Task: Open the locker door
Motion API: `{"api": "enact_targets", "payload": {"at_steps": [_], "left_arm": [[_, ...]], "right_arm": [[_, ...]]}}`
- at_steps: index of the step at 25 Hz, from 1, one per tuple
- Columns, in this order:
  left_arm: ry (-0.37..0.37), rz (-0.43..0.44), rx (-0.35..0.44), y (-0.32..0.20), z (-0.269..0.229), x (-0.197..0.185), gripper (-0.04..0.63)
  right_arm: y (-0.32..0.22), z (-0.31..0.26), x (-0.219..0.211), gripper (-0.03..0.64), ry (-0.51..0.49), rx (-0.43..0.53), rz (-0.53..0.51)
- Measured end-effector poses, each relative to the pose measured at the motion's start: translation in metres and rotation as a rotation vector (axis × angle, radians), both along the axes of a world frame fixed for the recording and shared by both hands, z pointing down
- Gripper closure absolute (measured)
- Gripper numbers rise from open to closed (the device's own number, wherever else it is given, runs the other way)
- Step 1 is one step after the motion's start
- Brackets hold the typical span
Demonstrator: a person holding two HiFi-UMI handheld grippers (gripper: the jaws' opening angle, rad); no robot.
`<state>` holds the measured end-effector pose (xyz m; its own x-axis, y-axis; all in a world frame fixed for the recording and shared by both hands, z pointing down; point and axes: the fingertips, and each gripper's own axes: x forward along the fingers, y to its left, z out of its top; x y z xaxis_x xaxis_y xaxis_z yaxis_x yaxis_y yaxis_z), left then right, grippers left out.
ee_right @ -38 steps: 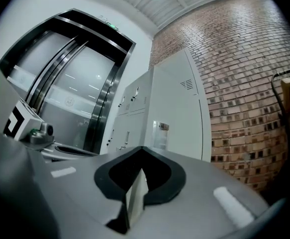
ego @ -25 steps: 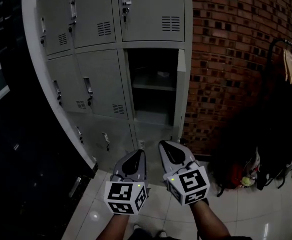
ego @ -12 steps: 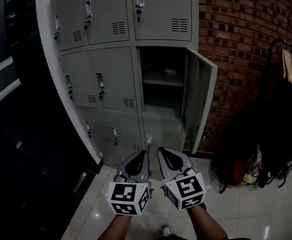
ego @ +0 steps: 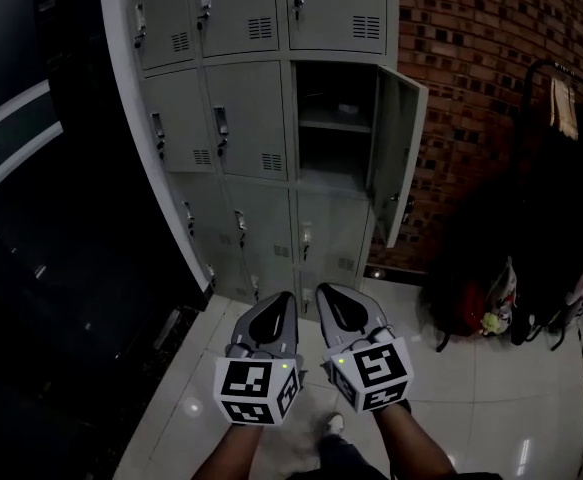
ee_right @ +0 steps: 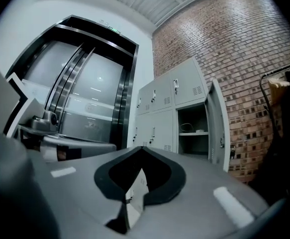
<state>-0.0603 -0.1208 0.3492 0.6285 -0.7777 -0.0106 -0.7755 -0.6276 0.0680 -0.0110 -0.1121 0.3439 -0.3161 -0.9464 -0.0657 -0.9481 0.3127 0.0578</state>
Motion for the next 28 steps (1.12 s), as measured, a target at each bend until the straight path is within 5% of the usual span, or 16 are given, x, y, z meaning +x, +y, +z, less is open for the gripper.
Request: {"api": "enact_targets", "payload": {"at_steps": [11, 28], "left_arm": [[-0.002, 0.008, -0.024, 0.072, 0.011, -0.015, 0.589], [-0.001, -0.041, -0.022, 0.155, 0.008, 0.041, 0.589]], "right_arm": [[0.076, 0.013, -0.018, 0.617, -0.010, -0.015, 0.019], [0.156, 0.006, 0.029, 0.617, 0.011, -0.013, -0.050]]}}
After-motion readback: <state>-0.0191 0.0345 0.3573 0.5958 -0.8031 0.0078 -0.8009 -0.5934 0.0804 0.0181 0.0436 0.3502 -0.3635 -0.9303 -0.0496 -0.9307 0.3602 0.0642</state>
